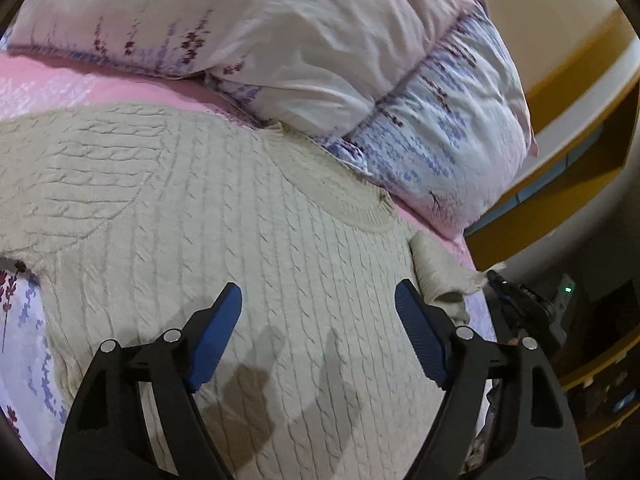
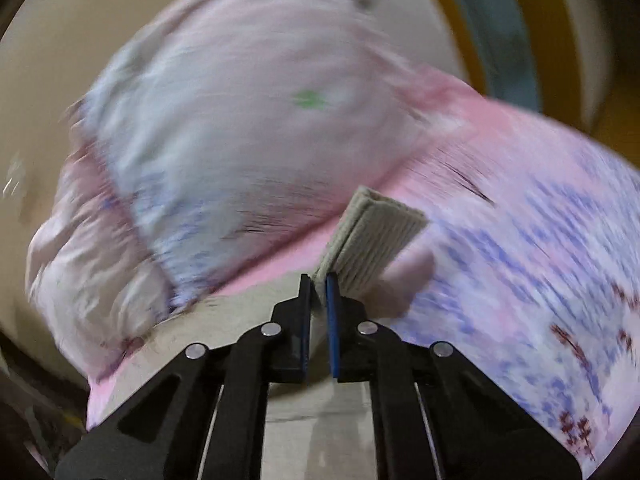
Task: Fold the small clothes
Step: 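Fold the held sleeve across the sweater body with the right gripper, then grasp the other sleeve cuff with the left gripper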
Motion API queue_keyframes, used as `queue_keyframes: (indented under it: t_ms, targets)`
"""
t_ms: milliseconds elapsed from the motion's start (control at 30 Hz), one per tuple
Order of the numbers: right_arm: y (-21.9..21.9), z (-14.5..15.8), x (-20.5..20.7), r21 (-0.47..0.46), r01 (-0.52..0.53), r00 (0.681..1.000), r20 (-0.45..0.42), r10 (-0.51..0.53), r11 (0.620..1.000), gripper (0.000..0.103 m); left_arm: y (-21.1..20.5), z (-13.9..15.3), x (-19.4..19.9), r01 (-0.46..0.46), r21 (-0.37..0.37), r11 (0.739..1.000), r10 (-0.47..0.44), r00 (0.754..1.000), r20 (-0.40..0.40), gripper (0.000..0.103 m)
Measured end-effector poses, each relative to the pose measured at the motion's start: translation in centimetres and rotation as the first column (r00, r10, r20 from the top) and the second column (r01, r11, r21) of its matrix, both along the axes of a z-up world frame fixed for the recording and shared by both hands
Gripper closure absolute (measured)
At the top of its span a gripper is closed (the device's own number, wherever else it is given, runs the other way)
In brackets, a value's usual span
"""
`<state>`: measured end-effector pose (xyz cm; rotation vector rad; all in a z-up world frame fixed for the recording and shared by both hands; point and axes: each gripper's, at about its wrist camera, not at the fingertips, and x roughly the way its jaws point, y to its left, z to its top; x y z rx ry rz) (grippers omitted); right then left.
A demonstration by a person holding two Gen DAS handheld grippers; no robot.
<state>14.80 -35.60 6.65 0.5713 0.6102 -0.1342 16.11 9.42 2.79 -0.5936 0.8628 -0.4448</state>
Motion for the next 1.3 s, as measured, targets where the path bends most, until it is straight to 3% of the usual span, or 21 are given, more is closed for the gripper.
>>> queue_keyframes:
  t_ms: [100, 167, 267, 300, 333, 467, 533, 567, 600, 700, 867, 1000, 1167, 1233, 1300]
  targets:
    - [4.7, 1.9, 1.2, -0.083, -0.169, 0.983, 0.057, 0.174, 0.982, 0.096, 0.8, -0.4, 0.6, -0.005, -0.068, 0.998, 0.004, 1.000, -0.016, 0.025]
    - [9.3, 2.3, 2.1, -0.143, -0.324, 0.941, 0.058, 0.334, 0.935, 0.096, 1.3, -0.7, 1.0, -0.008, -0.128, 0.992, 0.004, 1.000, -0.028, 0.026]
    - [16.4, 0.6, 3.6, -0.201, -0.528, 0.845, -0.030, 0.534, 0.825, 0.096, 2.1, -1.2, 1.6, -0.019, -0.218, 0.976, 0.010, 0.999, -0.045, 0.027]
    - [17.5, 0.1, 3.8, -0.199, -0.558, 0.827, -0.049, 0.560, 0.806, 0.096, 2.2, -1.2, 1.8, -0.021, -0.229, 0.973, 0.011, 0.999, -0.047, 0.027]
    - [19.7, -1.1, 4.4, -0.186, -0.612, 0.789, -0.087, 0.608, 0.768, 0.096, 2.3, -1.3, 1.9, -0.025, -0.242, 0.970, 0.013, 0.999, -0.048, 0.027]
    - [23.7, -3.6, 5.4, -0.135, -0.694, 0.720, -0.153, 0.677, 0.707, 0.096, 2.8, -1.5, 2.6, -0.041, -0.261, 0.964, 0.024, 0.997, -0.068, 0.027]
    - [24.9, -4.6, 5.8, -0.092, -0.734, 0.676, -0.195, 0.710, 0.673, 0.091, 2.7, -1.9, 3.2, -0.041, -0.266, 0.963, 0.017, 0.996, -0.092, 0.027]
    - [25.1, -4.8, 5.8, -0.075, -0.744, 0.662, -0.212, 0.719, 0.663, 0.078, 2.6, -2.0, 3.4, -0.040, -0.267, 0.963, 0.014, 0.995, -0.100, 0.027]
    - [25.1, -4.9, 5.6, -0.055, -0.752, 0.651, -0.219, 0.727, 0.657, 0.057, 2.4, -2.2, 3.7, -0.039, -0.261, 0.965, 0.010, 0.994, -0.109, 0.027]
    - [23.1, -3.9, 4.1, -0.028, -0.726, 0.681, -0.171, 0.713, 0.687, 0.046, 1.7, -2.5, 4.2, -0.041, -0.235, 0.971, 0.010, 0.991, -0.130, 0.028]
    - [15.4, -1.1, 2.1, -0.009, -0.544, 0.836, -0.084, 0.542, 0.839, 0.043, -0.1, -3.4, 5.3, -0.035, -0.180, 0.983, 0.000, 0.982, -0.190, 0.041]
    - [8.2, 0.4, 1.1, -0.009, -0.353, 0.934, -0.054, 0.352, 0.936, 0.043, -1.1, -3.1, 6.2, -0.045, -0.089, 0.995, 0.028, 0.982, -0.186, 0.047]
    - [0.3, -0.6, 0.8, 0.053, -0.121, 0.986, -0.108, 0.127, 0.991, 0.043, -1.7, -3.2, 6.8, -0.055, -0.028, 0.998, 0.049, 0.980, -0.192, 0.064]
    - [-1.8, -1.7, 0.8, 0.107, -0.080, 0.987, -0.128, 0.093, 0.991, 0.043, -2.0, -3.4, 6.9, -0.054, -0.011, 0.998, 0.051, 0.980, -0.195, 0.083]
    - [-2.7, -2.8, 0.5, 0.129, -0.073, 0.984, -0.154, 0.093, 0.989, 0.043, -2.0, -3.9, 7.2, -0.039, -0.058, 0.998, 0.025, 0.976, -0.217, 0.097]
